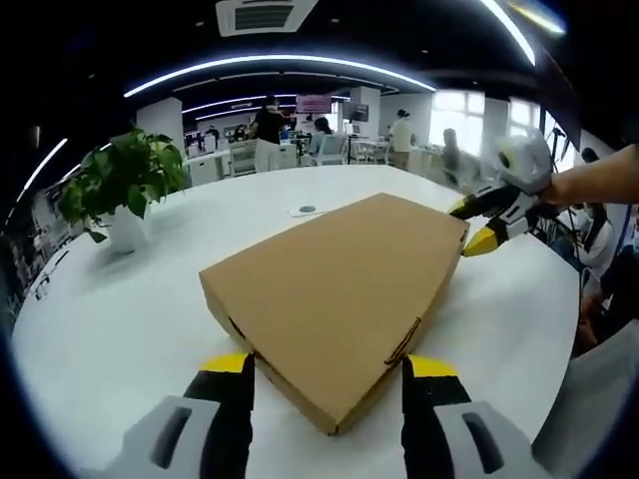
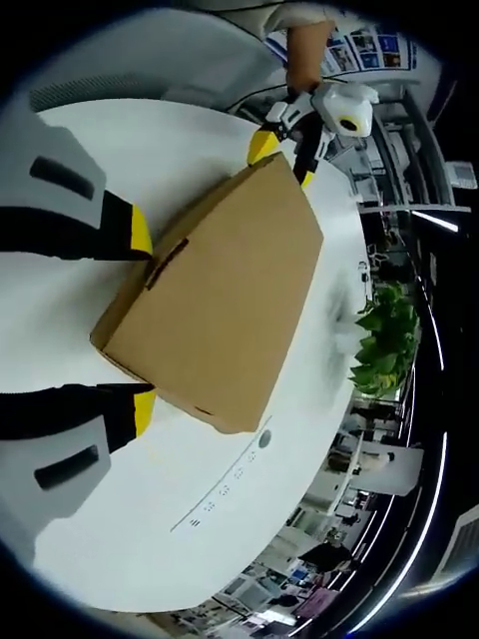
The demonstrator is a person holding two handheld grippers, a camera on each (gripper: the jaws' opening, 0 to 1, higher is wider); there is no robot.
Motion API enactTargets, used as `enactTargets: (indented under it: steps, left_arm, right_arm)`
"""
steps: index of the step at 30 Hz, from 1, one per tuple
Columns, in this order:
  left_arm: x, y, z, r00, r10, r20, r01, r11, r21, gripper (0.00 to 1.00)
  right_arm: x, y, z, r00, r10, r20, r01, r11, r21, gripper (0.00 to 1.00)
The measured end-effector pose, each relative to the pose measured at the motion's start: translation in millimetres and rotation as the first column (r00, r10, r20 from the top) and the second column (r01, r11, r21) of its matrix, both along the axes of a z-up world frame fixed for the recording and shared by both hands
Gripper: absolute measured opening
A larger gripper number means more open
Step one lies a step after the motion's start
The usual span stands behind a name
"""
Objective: Operate the shoe box by opening the lid, removing the specified soft item, and placing it in the target area until the item is outside and the box remains undamaged.
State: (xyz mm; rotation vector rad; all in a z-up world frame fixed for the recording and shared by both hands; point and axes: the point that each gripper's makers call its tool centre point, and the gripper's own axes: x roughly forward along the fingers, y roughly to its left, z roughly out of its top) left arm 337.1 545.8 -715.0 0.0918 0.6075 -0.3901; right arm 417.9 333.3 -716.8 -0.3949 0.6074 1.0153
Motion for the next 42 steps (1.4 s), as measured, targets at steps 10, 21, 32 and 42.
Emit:
enactTargets:
  steps: [10, 21, 32, 42]
  left_arm:
    - [-1.7, 12.6, -1.6, 0.999, -0.030, -0.025, 0.030, 0.999, 0.016, 0.60]
    - [-4.8, 25.4, -3.8, 0.997, -0.062, -0.036, 0.063, 0.997, 0.036, 0.58]
    - [-7.8, 37.7, -3.5, 0.994, -0.104, -0.044, 0.106, 0.994, 0.037, 0.58]
    - [-13.6, 45.0, -1.6, 0.989, -0.137, -0.052, 0.139, 0.990, 0.039, 0.58]
  right_arm:
    - [-9.9, 11.3, 0.2, 0.999, -0.033, -0.001, 0.033, 0.999, 0.017, 0.45]
    - [-20.4, 22.1, 0.7, 0.998, -0.068, 0.001, 0.068, 0.997, 0.029, 0.45]
    - [-32.8, 30.7, 1.0, 0.993, -0.115, -0.001, 0.115, 0.992, 0.054, 0.45]
    - [-46.3, 38.4, 2.0, 0.988, -0.151, -0.008, 0.151, 0.985, 0.079, 0.44]
